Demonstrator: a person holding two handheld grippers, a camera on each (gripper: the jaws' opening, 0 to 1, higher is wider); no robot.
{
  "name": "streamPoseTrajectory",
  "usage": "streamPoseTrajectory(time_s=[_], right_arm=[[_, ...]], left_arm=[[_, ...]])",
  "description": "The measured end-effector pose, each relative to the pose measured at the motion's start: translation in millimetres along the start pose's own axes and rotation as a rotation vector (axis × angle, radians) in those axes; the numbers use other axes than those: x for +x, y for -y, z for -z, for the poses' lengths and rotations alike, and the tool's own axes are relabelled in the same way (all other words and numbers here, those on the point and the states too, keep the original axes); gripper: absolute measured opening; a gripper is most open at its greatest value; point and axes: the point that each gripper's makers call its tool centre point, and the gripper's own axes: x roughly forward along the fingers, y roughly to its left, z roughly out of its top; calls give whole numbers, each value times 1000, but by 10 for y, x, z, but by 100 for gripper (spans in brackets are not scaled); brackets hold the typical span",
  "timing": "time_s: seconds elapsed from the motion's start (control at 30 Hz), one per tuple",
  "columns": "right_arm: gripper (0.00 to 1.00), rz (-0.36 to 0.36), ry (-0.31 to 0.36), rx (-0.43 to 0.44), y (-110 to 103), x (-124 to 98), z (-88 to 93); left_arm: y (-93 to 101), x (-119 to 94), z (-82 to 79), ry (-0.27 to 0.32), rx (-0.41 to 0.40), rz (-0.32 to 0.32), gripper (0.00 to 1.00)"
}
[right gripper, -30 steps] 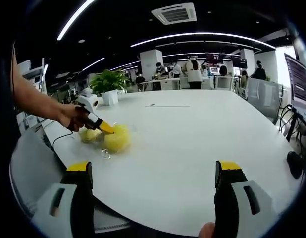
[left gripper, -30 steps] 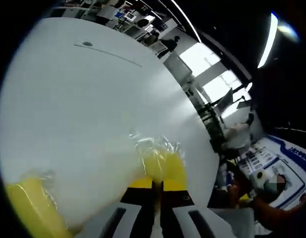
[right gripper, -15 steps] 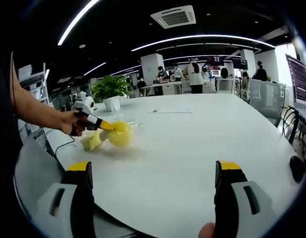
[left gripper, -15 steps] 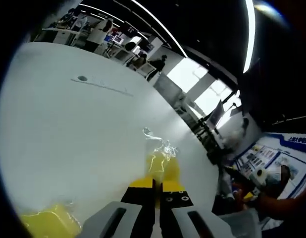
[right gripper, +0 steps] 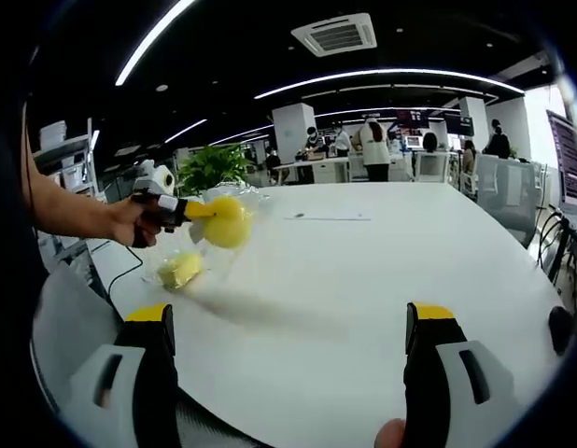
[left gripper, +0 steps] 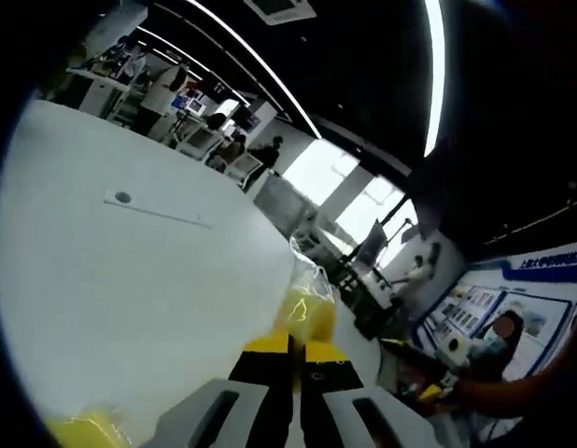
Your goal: Compare the silicone blocks by pressing each to a similar depth, holding the contact briefly, and releasing to observe deformation and rebound differences across the visible hardness samples.
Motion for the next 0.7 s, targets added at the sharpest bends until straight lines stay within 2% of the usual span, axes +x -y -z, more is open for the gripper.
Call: streamPoseTrajectory(time_s=[0.2,0.43,0.57,0.6,0.7], right_arm=[[97,-28,42,7,-96,49,-223],[96,-105,122,-22,-335,188,-707],[96,-184,155,21,-518,282,-947],[96,-222,173,36,-603,328,-1073],[96,-298,196,64,-763,393,-1256]], left_arm=[[266,-62,-214,48,21,57,0],[498,-145,-351,80,32,105,0],[663,-205,-406,93,35,139,0],[712,-222,-424,98,41,147,0],[780,-255,-457,107,43,166,0]])
